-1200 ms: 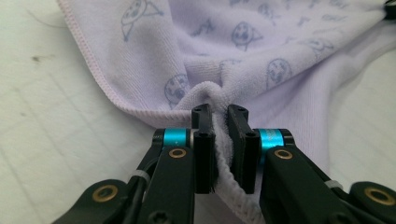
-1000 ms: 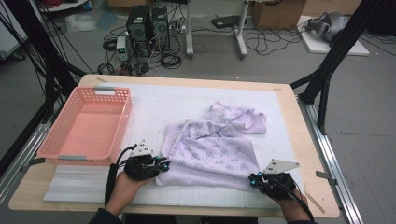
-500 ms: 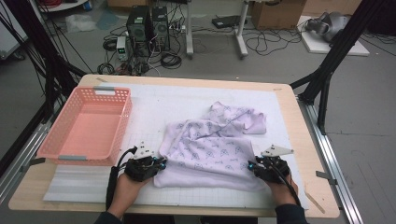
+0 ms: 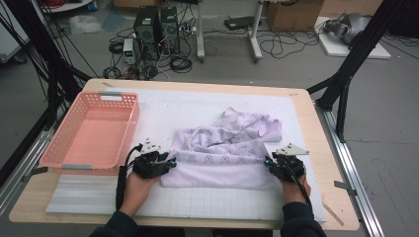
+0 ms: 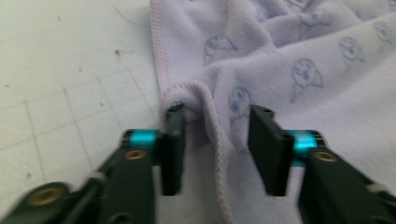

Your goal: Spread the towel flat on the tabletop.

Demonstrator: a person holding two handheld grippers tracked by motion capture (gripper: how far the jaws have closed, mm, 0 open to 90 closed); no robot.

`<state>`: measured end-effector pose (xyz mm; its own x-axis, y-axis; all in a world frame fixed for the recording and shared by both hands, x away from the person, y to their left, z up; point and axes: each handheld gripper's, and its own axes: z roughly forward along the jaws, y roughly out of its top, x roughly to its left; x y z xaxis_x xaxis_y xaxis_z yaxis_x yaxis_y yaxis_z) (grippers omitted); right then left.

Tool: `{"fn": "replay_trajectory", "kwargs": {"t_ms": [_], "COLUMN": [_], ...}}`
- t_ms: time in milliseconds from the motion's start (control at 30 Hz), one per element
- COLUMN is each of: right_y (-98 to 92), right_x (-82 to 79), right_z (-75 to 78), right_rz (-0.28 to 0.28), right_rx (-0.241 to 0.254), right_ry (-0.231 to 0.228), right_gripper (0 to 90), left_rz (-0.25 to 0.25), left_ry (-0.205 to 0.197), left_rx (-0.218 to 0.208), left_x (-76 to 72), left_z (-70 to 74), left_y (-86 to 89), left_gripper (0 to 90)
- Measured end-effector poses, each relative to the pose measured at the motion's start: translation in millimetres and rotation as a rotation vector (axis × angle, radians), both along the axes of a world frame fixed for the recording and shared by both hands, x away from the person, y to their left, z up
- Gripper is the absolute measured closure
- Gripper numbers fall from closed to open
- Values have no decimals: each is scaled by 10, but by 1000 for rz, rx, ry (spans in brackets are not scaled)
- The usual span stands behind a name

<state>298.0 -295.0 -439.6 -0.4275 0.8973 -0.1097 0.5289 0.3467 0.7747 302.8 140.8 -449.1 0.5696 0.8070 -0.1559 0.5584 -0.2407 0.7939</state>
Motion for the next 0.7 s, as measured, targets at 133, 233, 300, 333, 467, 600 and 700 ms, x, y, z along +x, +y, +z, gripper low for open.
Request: {"fn": "replay_trajectory", "kwargs": {"t_ms": [133,233,300,333,467,600,700], "right_y": [-84,-151,-194,-212,-223,-213,-213], "right_x": [-182,-327,-407,-437,-500,-495,-508], "right_z": [51,69,64,49,-49,-76,-72], "right_rz": [44,76,93,103,148,166,196], "right_rx": [53,67,73,80,66,91,117], "right_ry": [0,8,18,30,91,128,142], "right_gripper": [482,421,359,323,277,570,817], "left_rz": [-13,-22,-30,-30,-64,-97,-144], "left_ry": [6,3,18,25,12,-17,-8], "left_rx": [-36,-58,-51,-44,-18,46,46], "left_x": [-103,-158,-193,-208,-262,-319,-343], "left_z": [-1,3,-17,-34,-28,-16,-10], "left_y": [77,94,109,113,119,104,142], "left_gripper": [392,316,301,305,413,597,821]}}
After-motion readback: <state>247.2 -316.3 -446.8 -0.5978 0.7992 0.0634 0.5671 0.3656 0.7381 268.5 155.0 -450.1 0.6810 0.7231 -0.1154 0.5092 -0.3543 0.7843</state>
